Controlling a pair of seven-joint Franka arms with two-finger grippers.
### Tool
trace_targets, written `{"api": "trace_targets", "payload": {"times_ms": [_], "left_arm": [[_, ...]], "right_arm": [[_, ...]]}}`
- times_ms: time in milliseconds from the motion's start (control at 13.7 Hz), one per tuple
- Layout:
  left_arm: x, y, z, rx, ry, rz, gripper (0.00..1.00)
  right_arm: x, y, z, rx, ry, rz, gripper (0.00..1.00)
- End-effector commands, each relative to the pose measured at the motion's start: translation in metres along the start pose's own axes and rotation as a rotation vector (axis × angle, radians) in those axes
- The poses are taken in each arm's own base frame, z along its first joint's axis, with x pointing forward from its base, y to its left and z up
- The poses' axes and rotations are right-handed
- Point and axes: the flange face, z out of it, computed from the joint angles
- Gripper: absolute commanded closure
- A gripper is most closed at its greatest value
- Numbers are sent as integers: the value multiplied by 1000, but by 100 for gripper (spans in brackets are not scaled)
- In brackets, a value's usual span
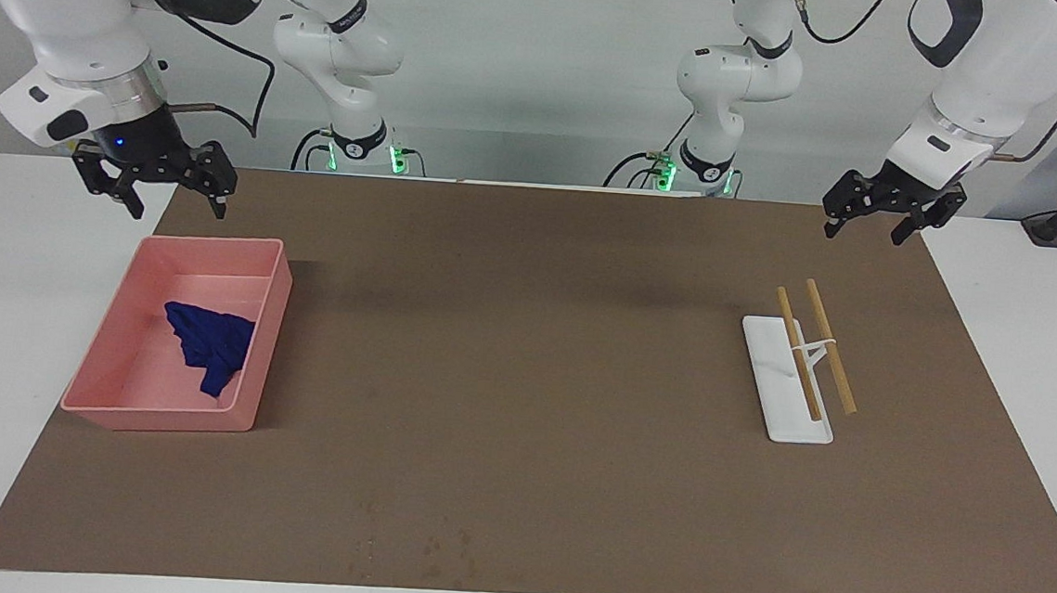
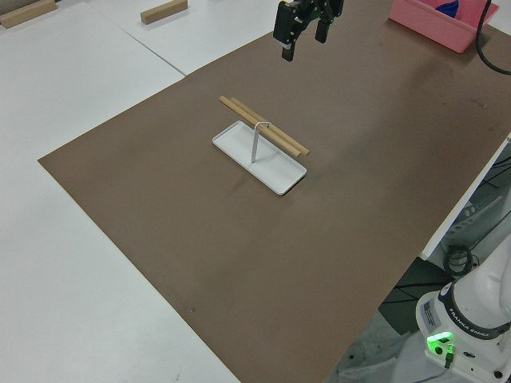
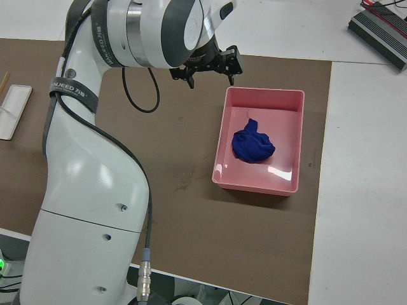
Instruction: Wipe water with towel using both arms
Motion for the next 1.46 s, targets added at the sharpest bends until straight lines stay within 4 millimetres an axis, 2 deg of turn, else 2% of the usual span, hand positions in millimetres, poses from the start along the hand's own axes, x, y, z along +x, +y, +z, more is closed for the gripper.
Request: {"api": "trace_targets", "payload": {"times_ms": [0,366,585,732,1024,1390], "left_arm": [[-5,2,-1,0,-7,12,0],[-5,2,-1,0,-7,12,0],[-5,2,-1,0,-7,12,0],[-5,2,-1,0,-7,12,0],[-5,2,-1,1,-5,12,0],[-5,2,-1,1,-5,12,0]], "right_arm": [[1,-13,-6,-9,17,28,0],[-7,-6,-2,46,-29,63,0],[-14,12,1,134,-46,135,0],[-19,10,-1,137,-83,130,0],[-11,1,-7,109,-28,157,0],[-5,12,-8,76,42,176,0]]}}
